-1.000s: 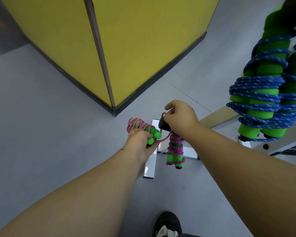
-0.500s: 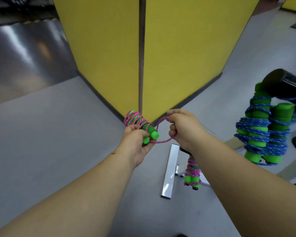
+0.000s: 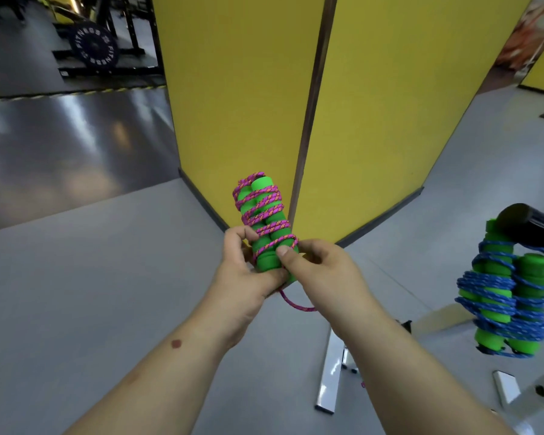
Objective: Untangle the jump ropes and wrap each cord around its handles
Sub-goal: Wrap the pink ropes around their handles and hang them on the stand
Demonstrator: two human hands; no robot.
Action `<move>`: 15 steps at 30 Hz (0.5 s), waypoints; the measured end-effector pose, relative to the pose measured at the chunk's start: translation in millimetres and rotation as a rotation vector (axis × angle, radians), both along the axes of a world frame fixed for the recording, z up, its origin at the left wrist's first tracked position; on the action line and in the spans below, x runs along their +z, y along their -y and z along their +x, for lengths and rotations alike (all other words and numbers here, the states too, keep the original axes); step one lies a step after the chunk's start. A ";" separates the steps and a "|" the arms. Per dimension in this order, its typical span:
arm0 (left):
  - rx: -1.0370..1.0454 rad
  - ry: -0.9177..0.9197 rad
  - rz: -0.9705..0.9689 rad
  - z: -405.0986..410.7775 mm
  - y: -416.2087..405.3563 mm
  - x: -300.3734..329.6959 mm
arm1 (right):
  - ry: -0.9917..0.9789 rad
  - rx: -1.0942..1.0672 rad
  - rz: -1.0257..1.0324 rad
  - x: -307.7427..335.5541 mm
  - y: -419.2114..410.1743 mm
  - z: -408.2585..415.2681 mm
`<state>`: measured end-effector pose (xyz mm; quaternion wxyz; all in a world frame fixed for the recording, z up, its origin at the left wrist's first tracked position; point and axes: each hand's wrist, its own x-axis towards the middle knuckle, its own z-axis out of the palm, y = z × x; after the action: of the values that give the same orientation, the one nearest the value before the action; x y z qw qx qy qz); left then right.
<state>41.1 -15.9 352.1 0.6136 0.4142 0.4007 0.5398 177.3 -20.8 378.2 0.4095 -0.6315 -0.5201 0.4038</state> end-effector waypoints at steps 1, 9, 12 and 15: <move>0.020 -0.076 0.023 -1.5 -1.5 1.3 | -0.005 -0.010 0.036 0.1 -2.4 -1.3; -0.098 0.223 -0.090 -21.0 -14.5 26.2 | -0.013 0.192 0.138 12.3 -6.8 -9.1; -0.150 0.289 -0.136 -27.1 -13.6 30.6 | -0.197 0.110 0.035 16.9 -7.3 -12.6; -0.215 0.331 -0.163 -27.0 -12.5 32.9 | -0.193 0.070 0.042 17.3 -6.3 -14.4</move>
<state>14.0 -3.4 385.0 0.7566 0.3093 0.2904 0.4975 162.9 -14.5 395.5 0.4566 -0.5625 -0.5084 0.4655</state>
